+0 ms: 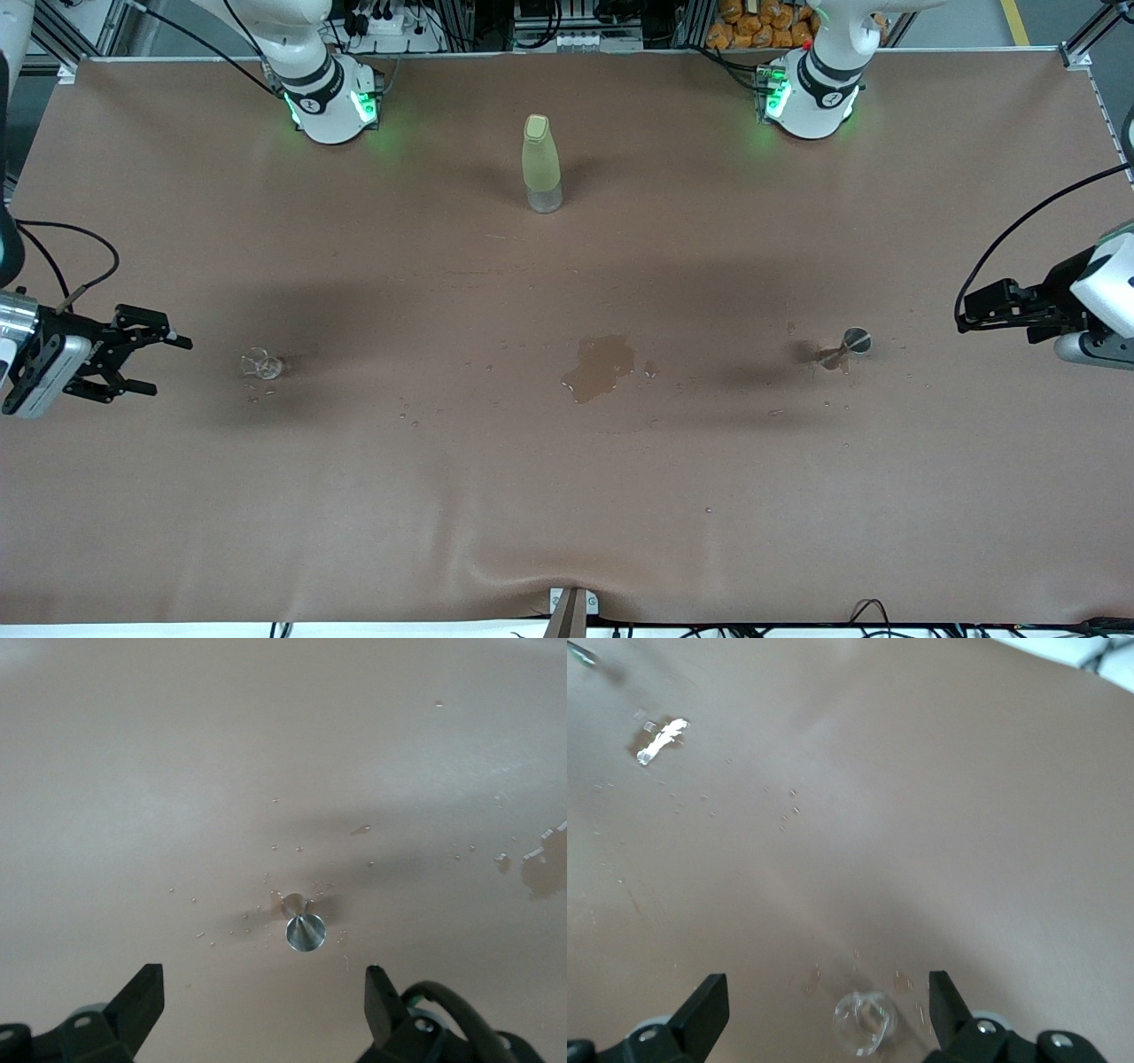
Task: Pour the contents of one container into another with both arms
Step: 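Reach the right gripper down to the clear glass beaker, then close the right gripper on the beaker while the left gripper reaches the jigger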
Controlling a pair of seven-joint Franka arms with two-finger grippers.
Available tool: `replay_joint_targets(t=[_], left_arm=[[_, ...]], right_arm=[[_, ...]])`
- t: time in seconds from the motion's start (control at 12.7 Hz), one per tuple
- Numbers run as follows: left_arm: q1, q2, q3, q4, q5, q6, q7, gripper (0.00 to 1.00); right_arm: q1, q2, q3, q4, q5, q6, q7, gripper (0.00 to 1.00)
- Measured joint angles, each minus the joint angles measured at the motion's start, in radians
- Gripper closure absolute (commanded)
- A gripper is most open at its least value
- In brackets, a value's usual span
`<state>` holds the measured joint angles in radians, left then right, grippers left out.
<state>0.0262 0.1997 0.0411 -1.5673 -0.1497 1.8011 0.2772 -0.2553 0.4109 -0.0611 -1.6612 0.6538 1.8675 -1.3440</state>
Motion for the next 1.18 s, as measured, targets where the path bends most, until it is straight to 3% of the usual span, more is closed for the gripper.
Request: replay_joint_targets(t=[0.24,0.55,0.94,1.18], left_arm=[[0.025,0.012,0.001,-0.002,-0.053,0.000,0.248,0.00],[0.099,0.060,0.003,-0.007,-0.232,0.000,0.648,0.00],[0.165,0.156,0.004,-0.011,-0.400,-0.001,1.222,0.00],[0.183,0.196,0.004,-0.016,-0.491,-0.039,1.504,0.00]], right_arm=[[-0.081,0.093,-0.002,0.001,0.114,-0.028,-0.218,0.00],[-0.155,0.220,-0.002,0.014,0.303,-0.134,-0.619,0.00],[-0.219,0.337,-0.002,0.046,0.385,-0.242,-0.899,0.00],[-0.266,0.473,-0.003,0.131,0.458,-0.365,-1.020,0.00]])
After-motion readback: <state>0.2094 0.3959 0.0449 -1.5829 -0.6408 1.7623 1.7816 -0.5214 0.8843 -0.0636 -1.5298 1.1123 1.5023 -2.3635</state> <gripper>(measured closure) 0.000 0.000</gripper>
